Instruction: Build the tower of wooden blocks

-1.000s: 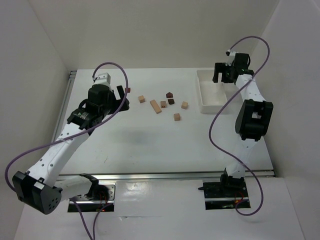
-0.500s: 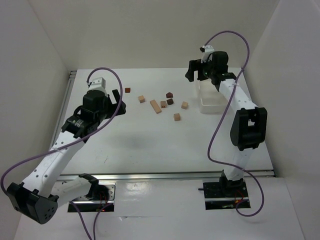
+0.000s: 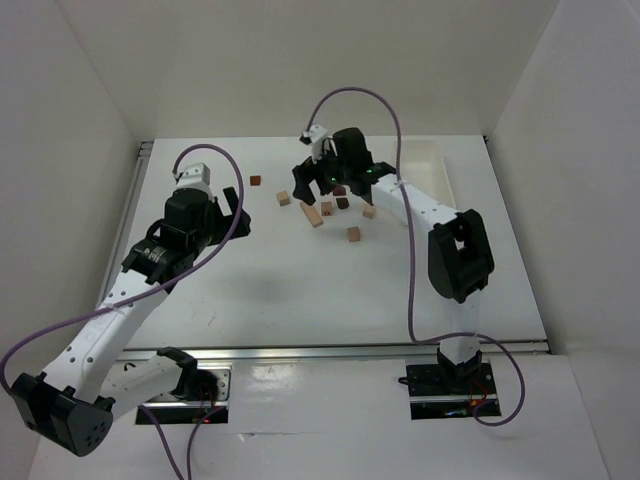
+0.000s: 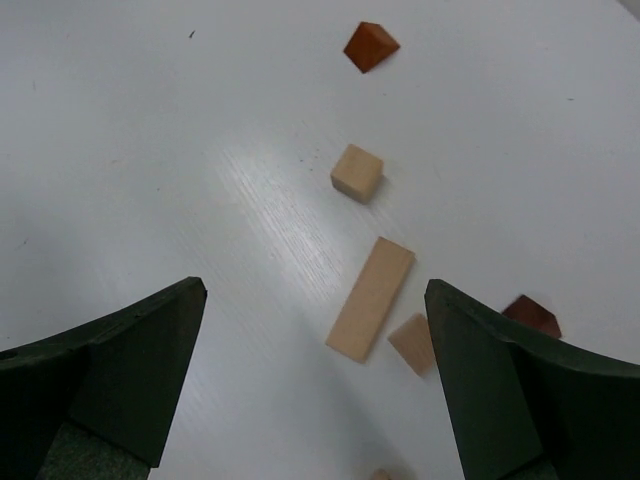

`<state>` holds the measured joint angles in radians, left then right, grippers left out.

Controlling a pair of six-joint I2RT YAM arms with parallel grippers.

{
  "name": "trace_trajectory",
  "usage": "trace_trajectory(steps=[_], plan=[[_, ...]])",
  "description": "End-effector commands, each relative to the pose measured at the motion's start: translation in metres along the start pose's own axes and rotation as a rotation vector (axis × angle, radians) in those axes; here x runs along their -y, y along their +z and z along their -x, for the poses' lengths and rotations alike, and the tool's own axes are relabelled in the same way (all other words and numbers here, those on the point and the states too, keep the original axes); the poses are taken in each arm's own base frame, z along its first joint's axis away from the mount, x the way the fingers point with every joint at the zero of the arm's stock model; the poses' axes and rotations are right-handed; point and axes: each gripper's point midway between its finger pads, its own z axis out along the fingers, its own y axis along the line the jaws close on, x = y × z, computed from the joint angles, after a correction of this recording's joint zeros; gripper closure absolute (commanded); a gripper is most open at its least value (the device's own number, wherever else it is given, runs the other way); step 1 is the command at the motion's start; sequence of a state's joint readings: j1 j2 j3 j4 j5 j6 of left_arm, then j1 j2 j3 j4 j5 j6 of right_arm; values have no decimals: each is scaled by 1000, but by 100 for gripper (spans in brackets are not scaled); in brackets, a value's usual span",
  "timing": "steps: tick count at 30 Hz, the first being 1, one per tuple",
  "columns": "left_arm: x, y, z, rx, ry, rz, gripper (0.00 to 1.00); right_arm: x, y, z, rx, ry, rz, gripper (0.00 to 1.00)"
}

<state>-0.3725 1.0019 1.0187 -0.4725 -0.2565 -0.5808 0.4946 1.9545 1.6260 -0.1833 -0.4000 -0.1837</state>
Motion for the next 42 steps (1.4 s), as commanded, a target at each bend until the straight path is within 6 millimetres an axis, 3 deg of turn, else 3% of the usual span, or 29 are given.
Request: trace_trajectory(steps=[1, 2, 3, 6, 7, 8, 10, 11, 17, 23, 33, 42], plan=[[6, -7, 5, 23, -24, -38, 0, 8, 22, -10, -46, 2, -16, 4], [3, -6, -2, 4, -19, -27, 0, 11, 28, -5, -44, 3, -57, 4], [4, -8, 0, 11, -30, -32, 0, 1, 42, -20, -80, -16, -55, 4], [0, -9, -3, 7, -41, -19, 0, 2, 62, -39, -120, -72, -121, 5], [-1, -9, -5, -1, -39, -14, 0, 4, 67, -45, -132, -78, -149, 10], [0, -12, -4, 6, -50, -19, 0, 5, 70, -42, -130, -88, -179, 15], [-2, -12, -7, 4, -49, -17, 0, 10, 79, -58, -161, -75, -200, 20], [-1, -10, -9, -1, -49, -25, 0, 11, 82, -51, -147, -78, -202, 20], [-4, -9, -12, -3, -56, -11, 0, 21, 99, -73, -189, -62, -230, 20], [-4, -9, -12, -3, -56, -11, 0, 34, 98, -76, -198, -68, -307, 20], [-4, -4, -13, -11, -54, -7, 0, 28, 109, -107, -251, -56, -262, 20], [-5, -4, -13, -6, -54, 1, 0, 29, 110, -113, -260, -47, -271, 20]])
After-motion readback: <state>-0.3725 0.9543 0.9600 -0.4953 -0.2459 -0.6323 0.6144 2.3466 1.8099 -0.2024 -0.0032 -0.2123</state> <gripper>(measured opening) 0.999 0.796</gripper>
